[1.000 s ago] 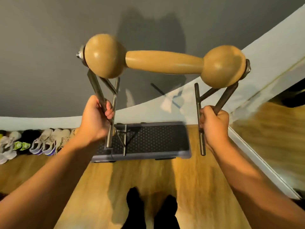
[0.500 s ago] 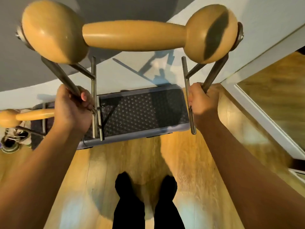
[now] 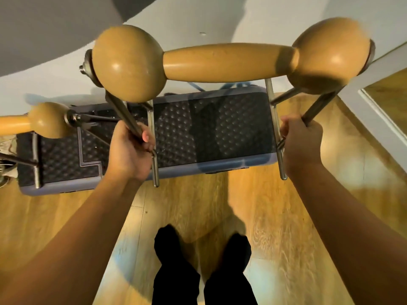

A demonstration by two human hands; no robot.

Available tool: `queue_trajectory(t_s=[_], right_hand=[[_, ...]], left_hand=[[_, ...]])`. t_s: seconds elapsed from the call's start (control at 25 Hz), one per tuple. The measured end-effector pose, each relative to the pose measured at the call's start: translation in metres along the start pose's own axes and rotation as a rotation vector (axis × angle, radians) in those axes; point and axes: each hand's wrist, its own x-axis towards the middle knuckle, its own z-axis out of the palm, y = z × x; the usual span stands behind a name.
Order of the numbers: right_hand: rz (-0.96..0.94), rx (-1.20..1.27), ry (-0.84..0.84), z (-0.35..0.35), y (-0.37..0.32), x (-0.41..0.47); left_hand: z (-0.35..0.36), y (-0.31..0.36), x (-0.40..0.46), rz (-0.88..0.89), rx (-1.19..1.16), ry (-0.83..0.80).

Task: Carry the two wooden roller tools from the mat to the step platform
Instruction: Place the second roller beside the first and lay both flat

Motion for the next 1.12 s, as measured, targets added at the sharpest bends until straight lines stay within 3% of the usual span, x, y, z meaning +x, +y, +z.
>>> queue_trajectory(t_s=[0.4, 1.12], right_hand=[[-0.018, 0.051, -0.057, 0.044, 0.091, 0.072], [-0.022, 0.099, -0.09, 0.066, 0.145, 0.097]], left_hand=[[-0.051, -0.075, 0.078, 0.027, 0.002, 0.051], [-0.071, -0.101, 0.102, 0.035, 0.091, 0.141]])
